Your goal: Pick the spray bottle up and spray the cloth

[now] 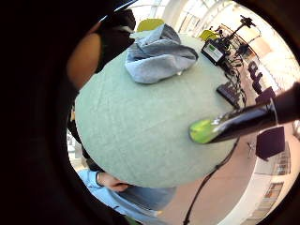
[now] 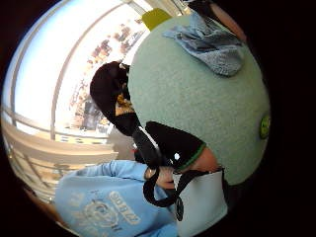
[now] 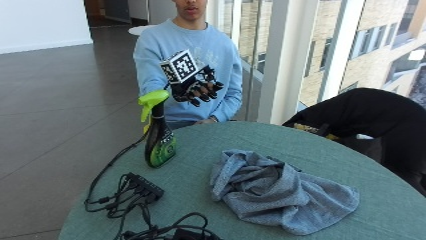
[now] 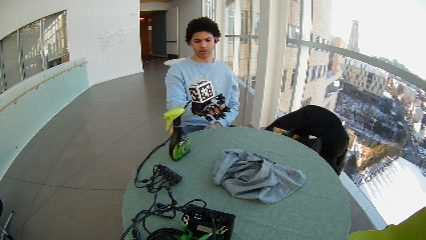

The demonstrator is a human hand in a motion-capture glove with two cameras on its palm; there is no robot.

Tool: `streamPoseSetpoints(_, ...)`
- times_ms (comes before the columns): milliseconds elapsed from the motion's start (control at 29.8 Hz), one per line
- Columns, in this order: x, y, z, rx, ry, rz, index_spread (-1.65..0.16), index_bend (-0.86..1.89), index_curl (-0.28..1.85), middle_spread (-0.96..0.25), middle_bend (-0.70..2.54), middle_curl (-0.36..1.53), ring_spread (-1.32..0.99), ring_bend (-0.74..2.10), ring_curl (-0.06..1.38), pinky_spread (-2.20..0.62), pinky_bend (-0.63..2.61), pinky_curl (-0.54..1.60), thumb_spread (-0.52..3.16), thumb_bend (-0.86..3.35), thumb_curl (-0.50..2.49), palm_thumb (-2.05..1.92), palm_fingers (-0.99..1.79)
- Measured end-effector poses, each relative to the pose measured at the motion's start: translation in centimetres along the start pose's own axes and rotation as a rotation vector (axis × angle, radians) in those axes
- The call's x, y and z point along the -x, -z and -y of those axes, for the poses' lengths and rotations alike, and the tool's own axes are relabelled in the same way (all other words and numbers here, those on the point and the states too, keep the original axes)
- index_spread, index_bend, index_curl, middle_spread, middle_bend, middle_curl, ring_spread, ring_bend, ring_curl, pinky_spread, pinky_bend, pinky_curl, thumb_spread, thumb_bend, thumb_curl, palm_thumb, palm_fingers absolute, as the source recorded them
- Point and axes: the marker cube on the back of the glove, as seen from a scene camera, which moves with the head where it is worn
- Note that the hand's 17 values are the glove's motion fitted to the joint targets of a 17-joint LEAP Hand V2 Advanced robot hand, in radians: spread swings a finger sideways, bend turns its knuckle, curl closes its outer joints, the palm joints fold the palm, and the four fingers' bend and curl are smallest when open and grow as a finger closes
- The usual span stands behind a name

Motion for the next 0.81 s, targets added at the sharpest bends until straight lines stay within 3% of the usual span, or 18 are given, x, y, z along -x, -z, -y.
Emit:
streamPoseSetpoints(168, -1.4, 2.9, -5.1, -0.231, -0.220, 0.227, -0.44, 0.15, 0.24, -0.04, 0.26, 0.30, 0.02, 0.26, 0.22, 0.22, 0.37, 0.30, 1.02, -0.02, 0.23, 0.40, 0.37)
streamPoseSetpoints(436, -9.0, 3.3, -6.5, -0.440, -0.348, 0.504, -0.44, 0.14, 0.25, -0.04, 0.27, 0.32, 0.03, 0.26, 0.24, 0.23, 0.35, 0.31, 1.02, -0.02, 0.25, 0.43, 0.39)
streamPoseSetpoints(805, -14.6, 2.4, -5.3, -0.478, -0.488, 0.601, -0.43, 0.13, 0.24, -0.03, 0.26, 0.33, 0.03, 0.25, 0.25, 0.23, 0.35, 0.32, 1.00, -0.02, 0.27, 0.46, 0.38)
